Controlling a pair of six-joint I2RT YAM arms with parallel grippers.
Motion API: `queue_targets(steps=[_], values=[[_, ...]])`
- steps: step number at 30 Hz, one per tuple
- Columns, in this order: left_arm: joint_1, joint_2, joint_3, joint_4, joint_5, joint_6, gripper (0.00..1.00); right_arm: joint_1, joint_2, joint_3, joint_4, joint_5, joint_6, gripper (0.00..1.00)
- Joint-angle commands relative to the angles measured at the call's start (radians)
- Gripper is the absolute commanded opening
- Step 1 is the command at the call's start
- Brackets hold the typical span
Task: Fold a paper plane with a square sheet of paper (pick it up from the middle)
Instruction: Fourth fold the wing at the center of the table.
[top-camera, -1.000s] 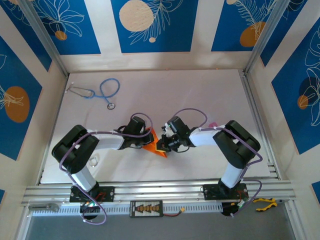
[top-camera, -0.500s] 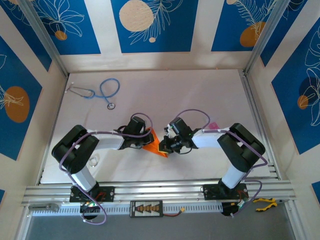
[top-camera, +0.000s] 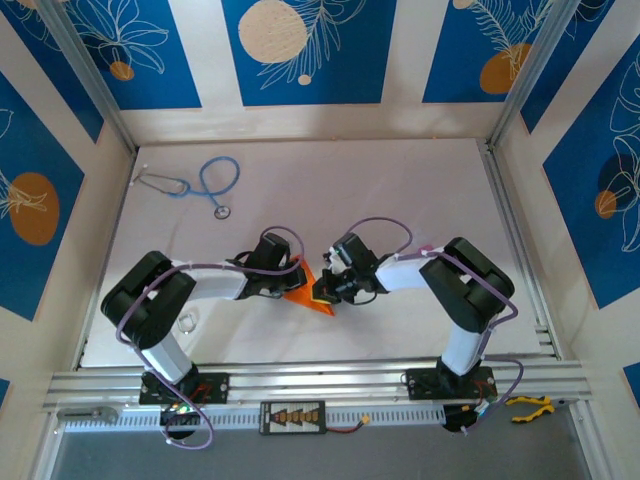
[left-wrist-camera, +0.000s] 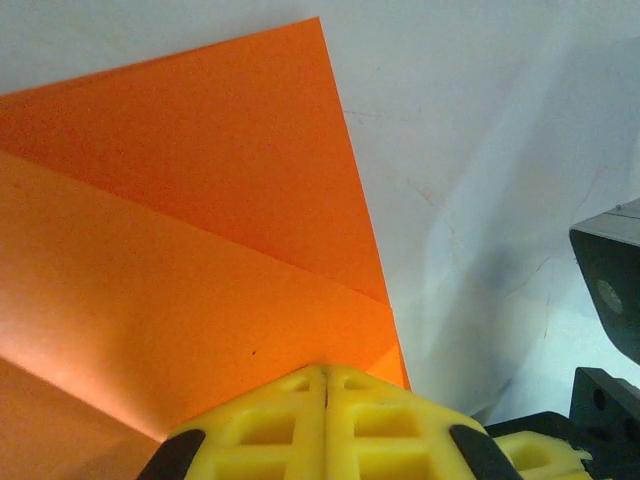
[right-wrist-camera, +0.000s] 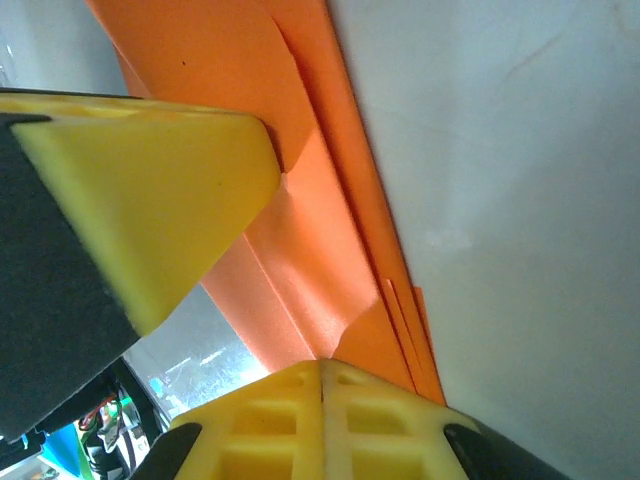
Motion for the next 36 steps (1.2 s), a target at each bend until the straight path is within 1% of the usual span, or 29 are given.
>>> queue_targets(steps=[1,8,17,21,24,27,31,33,36], values=[[0.019,-0.008,-0.011,-0.062,-0.01,0.033,0.0,0.005,0.026,-0.066,-0.094,0.038,0.015,0.01],[0.087,-0.002,-0.019,-0.049,0.004,0.091,0.0,0.005,0.02,-0.066,-0.109,0.026,0.002,0.01],[0.231,-0.026,-0.082,0.041,0.089,0.165,0.02,0.005,0.014,-0.064,-0.118,0.024,-0.006,0.0],[0.3,-0.03,-0.08,0.025,0.127,0.181,0.02,0.005,0.016,-0.062,-0.121,0.016,-0.01,0.0],[0.336,-0.072,-0.067,-0.015,0.137,0.19,0.03,0.005,0.013,-0.058,-0.127,0.015,-0.01,0.0],[0.339,-0.145,-0.042,-0.043,0.161,0.181,0.04,0.005,0.002,-0.056,-0.133,0.018,-0.011,0.0],[0.314,-0.244,-0.047,-0.013,0.177,0.128,0.05,0.003,-0.009,-0.051,-0.14,0.023,-0.01,0.0],[0.276,-0.249,-0.06,0.034,0.201,0.101,0.06,0.003,-0.01,-0.046,-0.14,0.025,-0.01,0.0],[0.208,-0.196,-0.084,0.124,0.25,0.075,0.06,0.003,-0.01,-0.041,-0.146,0.026,-0.008,0.0]])
